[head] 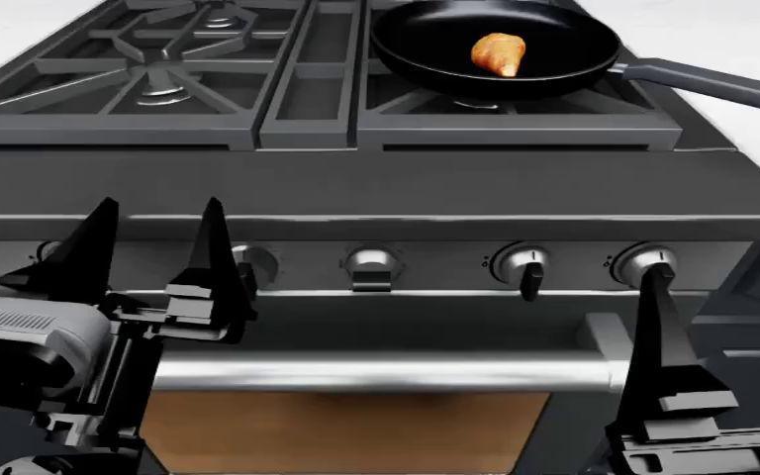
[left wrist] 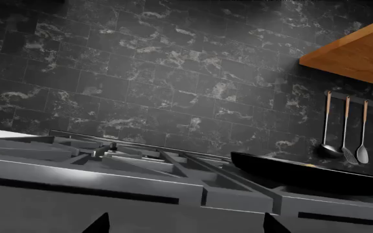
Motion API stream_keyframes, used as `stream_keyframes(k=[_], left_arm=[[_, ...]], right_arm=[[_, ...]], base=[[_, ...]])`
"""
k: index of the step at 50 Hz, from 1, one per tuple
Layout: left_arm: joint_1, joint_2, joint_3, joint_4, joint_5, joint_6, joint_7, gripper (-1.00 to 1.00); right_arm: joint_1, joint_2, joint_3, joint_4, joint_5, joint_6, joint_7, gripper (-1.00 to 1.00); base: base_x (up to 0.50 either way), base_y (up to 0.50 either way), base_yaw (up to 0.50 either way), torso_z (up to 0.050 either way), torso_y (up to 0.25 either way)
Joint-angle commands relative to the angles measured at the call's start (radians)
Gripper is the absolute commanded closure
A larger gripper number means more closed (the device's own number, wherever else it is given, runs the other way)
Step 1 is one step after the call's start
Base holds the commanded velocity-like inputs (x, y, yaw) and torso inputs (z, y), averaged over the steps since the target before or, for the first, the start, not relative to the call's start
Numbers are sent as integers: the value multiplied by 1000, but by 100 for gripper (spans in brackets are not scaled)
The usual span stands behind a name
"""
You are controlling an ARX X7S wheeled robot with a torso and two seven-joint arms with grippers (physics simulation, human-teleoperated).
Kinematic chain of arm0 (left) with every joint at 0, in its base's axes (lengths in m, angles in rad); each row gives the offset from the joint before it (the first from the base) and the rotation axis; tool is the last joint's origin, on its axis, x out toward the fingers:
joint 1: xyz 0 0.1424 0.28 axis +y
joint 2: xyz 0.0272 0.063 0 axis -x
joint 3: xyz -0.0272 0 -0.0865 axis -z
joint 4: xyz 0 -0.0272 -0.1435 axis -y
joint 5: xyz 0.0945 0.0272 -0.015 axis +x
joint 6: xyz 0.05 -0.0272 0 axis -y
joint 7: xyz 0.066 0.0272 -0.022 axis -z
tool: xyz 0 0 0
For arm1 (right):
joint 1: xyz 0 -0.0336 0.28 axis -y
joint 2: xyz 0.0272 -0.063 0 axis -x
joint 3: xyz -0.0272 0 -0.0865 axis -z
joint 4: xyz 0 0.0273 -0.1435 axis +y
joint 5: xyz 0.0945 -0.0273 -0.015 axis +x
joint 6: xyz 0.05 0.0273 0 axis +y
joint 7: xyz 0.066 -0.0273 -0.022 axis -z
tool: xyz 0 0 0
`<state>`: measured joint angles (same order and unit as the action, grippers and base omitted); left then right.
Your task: Pick the croissant and place it on the pan. Then turn on the stove to warm the croissant.
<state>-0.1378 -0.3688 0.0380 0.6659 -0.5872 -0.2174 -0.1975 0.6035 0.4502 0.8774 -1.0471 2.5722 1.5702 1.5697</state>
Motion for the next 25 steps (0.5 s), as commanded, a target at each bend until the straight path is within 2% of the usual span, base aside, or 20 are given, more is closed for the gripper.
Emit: stream_keyframes(k=[1, 25], left_arm=[[5, 2, 5, -12, 10, 15, 0, -100], [7, -2, 12, -21, 1, 24, 1, -100]], right_arm=[[-20, -16, 9, 0, -1, 1, 0, -100], [-32, -28, 10, 0, -11, 1, -1, -100]], base=[[0, 0, 0, -50, 0], [0, 0, 0, -50, 0]])
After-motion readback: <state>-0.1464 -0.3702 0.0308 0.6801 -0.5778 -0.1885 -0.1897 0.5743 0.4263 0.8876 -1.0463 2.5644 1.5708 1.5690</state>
